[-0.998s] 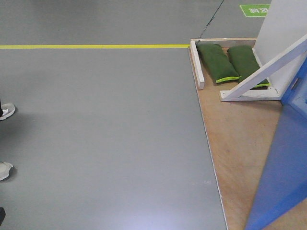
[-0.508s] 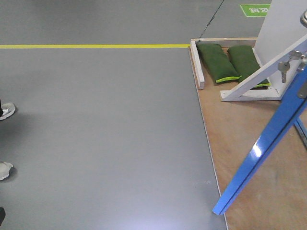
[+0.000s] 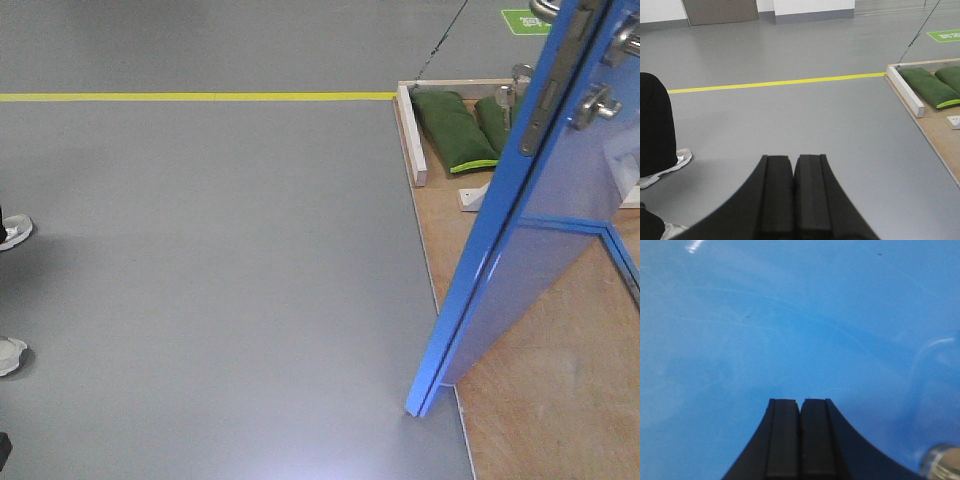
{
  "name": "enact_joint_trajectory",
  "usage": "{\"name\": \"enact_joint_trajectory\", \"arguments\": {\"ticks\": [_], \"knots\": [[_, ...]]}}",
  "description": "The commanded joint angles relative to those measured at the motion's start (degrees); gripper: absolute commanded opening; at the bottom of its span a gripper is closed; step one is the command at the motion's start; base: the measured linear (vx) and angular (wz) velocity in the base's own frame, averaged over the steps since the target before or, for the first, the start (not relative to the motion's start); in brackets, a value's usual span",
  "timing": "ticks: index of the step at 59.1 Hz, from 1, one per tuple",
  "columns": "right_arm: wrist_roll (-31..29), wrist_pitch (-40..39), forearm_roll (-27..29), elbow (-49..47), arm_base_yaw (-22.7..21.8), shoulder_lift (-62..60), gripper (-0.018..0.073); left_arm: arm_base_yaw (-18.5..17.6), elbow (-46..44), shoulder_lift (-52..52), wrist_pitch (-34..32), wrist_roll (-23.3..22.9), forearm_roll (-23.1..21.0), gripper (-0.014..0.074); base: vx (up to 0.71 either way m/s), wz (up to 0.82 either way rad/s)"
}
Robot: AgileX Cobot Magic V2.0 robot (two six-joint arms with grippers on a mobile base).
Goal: Move to blue door and open it
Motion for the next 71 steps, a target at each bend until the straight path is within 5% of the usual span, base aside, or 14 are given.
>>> {"name": "enact_joint_trajectory", "arguments": {"ticks": [1,71], "knots": [[-0.7,-1.3,1.7,-2.2,0.3,-1.9,-0.0011,0.1,0.0,-0.9,-4.5,-0.2,0.0,0.007,0.0,0.0],[-0.7,-1.4,1.7,-2.2,0.3,-1.7,-0.0011,0.1,0.0,-0.9,-4.5,-0.2,0.0,0.007,0.0,0.0]]}}
